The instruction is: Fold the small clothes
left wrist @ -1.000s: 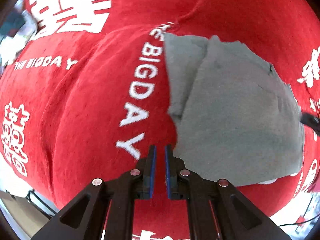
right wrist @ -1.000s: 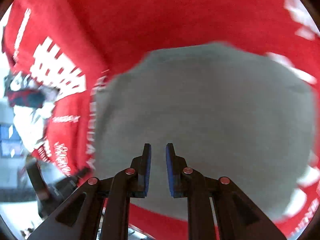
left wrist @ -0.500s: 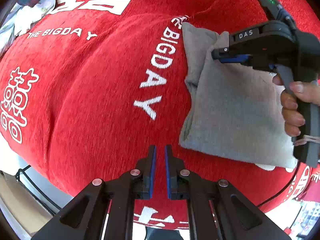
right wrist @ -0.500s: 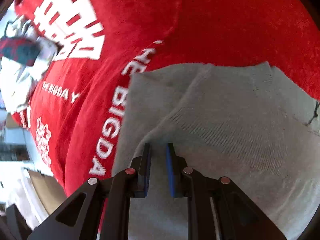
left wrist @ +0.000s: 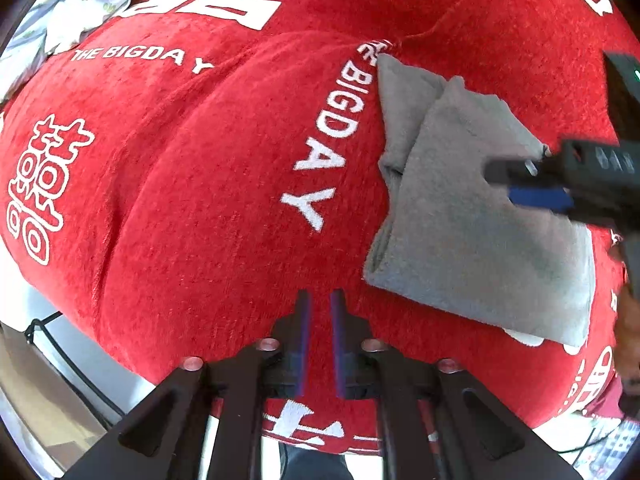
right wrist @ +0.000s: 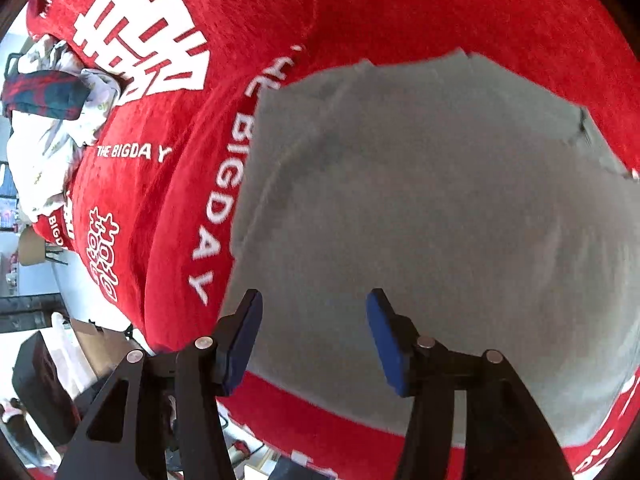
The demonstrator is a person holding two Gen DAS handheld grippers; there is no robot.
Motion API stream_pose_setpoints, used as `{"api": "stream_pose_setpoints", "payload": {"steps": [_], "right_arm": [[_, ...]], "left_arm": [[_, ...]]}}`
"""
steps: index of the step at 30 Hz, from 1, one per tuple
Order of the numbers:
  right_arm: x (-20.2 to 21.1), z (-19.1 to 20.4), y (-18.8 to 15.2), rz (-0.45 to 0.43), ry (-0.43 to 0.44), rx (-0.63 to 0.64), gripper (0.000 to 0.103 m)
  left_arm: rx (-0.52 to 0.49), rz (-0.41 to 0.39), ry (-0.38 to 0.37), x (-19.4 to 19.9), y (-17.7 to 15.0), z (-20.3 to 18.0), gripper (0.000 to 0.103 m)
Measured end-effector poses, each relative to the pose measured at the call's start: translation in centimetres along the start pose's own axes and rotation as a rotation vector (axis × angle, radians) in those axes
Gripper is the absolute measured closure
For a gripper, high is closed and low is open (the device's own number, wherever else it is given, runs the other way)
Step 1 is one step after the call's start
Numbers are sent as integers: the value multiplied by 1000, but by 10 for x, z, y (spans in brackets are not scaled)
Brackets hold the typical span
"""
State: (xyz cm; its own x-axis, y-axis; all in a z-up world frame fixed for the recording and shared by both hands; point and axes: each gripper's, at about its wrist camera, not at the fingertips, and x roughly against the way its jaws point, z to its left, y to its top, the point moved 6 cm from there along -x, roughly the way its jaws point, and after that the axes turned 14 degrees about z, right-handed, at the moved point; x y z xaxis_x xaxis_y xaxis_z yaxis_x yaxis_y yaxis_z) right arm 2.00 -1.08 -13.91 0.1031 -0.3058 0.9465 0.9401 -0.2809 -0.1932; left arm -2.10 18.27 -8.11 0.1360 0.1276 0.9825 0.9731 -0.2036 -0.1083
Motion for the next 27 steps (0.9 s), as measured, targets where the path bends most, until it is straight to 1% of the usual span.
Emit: {"api": "stream_pose_setpoints", "payload": {"steps": [1, 2, 4, 6, 8, 10, 13, 16, 18, 19, 20, 21, 24, 27], "right_arm": [[-1, -2, -3, 6, 0, -6, 43], [-1, -4, -8, 12, 0, -13, 41], [-2, -7, -15, 15, 1, -18, 38], [-2, -8, -23, 14, 7, -23, 30], [-1, -7, -29, 8, 14, -22, 29], [-1, -4, -37, 1, 20, -10, 19], [1, 1, -47, -18, 46, 3, 19], [1, 2, -55, -22, 108, -12, 18], [-3, -1, -62, -11, 175, -43, 18], [-4, -2, -64, -8, 194, -55, 17], [-7, -5, -67, -2, 225, -79, 7], [-9, -8, -70, 0, 247, -97, 0], [-11, -13, -76, -2, 308, -142, 0], [-14, -18, -80, 5, 338, -167, 0]], "left_arm": [[11, -5, 9, 1, 0, 2, 0], [24, -41, 28, 7, 0, 4, 1], [13, -54, 35, 12, 0, 2, 1], [18, -62, 40, 16, 1, 2, 1], [31, -77, 61, 21, 2, 2, 1], [62, -93, 85, 27, 4, 6, 1], [118, -88, 92, 25, 10, 16, 1], [121, -42, 89, 15, 15, 20, 1], [100, -23, 85, 11, 13, 18, 1], [86, -18, 79, 10, 12, 16, 1], [72, -17, 74, 10, 11, 13, 1], [63, -22, 69, 11, 9, 10, 1], [47, -33, 45, 14, 7, 2, 1], [29, -34, 35, 16, 7, -5, 1]]}}
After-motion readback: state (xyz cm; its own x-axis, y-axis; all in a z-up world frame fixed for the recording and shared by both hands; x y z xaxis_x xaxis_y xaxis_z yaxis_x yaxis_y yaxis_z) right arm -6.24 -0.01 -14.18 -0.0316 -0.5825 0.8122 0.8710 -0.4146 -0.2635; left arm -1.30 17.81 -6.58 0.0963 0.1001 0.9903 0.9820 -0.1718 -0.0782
